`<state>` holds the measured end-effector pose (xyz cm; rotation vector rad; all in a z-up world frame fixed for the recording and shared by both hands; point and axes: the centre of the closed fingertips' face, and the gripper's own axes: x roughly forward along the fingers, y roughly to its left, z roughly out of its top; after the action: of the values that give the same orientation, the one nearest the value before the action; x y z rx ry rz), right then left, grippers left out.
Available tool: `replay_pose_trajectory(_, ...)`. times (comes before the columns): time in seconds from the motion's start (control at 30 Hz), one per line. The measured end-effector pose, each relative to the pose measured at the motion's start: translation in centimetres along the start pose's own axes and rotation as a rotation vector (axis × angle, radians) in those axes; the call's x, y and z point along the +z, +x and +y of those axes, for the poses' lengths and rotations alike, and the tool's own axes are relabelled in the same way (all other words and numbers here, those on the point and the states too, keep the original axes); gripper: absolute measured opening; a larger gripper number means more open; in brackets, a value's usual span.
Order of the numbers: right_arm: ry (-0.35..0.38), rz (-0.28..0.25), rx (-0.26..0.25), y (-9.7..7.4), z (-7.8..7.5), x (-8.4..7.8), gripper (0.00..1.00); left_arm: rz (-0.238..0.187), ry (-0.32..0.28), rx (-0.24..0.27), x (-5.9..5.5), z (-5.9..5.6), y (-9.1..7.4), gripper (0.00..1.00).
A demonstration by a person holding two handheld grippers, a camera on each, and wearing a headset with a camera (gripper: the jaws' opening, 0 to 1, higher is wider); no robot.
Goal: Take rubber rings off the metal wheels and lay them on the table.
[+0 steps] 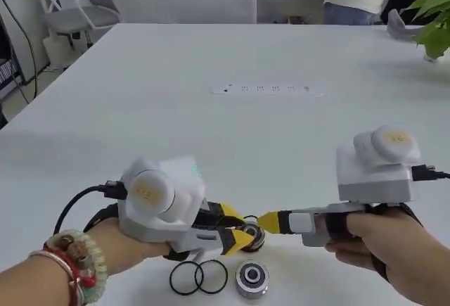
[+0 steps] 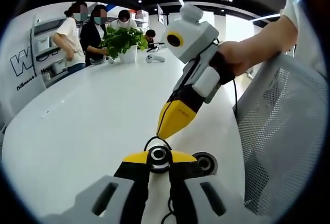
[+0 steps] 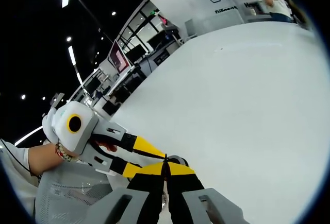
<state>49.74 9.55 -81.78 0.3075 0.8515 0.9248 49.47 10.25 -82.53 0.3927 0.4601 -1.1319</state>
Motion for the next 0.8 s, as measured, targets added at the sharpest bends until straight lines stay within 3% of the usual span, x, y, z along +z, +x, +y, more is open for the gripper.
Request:
replay_pose_trajectory(0.43, 0.029, -0.036, 0.004, -0.7, -0.3, 0.6, 0.0, -0.047, -0.013, -0.025, 2.5, -0.1, -1.8, 0.16)
replay_pose_trajectory(0.6, 0.052, -0.058, -0.002, -1.2, -0.5, 0.9, 0.0, -0.018, 0.013, -0.022, 2.6, 0.0, -2.4, 0.26)
replay_pose_trajectory(0.8, 0.057, -0.074, -0.004, -1.7, -0.5, 1.3, 0.0, -0.023, 0.029, -0.047, 3.9, -0.4, -3.3, 0.3)
